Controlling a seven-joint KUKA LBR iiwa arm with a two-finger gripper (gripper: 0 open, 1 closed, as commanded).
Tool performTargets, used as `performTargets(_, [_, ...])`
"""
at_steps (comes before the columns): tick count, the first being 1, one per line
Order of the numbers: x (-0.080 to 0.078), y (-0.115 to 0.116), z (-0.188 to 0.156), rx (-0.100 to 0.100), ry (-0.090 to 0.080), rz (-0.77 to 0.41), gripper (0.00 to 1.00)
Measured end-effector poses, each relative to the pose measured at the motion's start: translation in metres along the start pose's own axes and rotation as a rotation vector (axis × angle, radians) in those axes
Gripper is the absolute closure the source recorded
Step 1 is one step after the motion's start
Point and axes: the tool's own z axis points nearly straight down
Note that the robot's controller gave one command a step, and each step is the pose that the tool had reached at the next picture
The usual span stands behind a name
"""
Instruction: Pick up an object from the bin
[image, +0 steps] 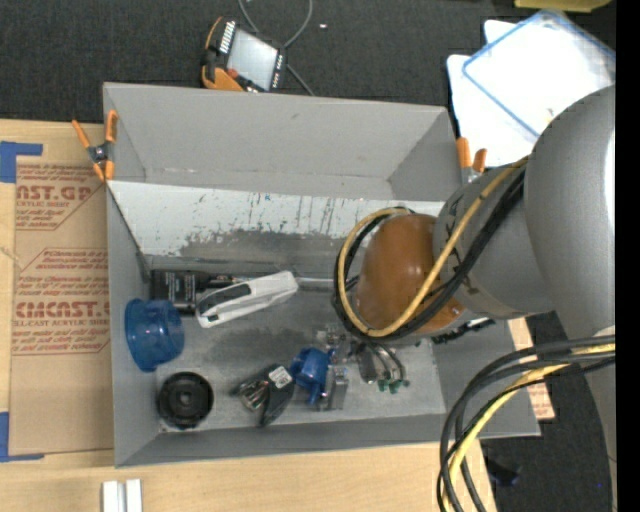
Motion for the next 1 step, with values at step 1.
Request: performTargets(1, [0.0000,0.0000,0.0000,0.000,0.000,0.000,1.00])
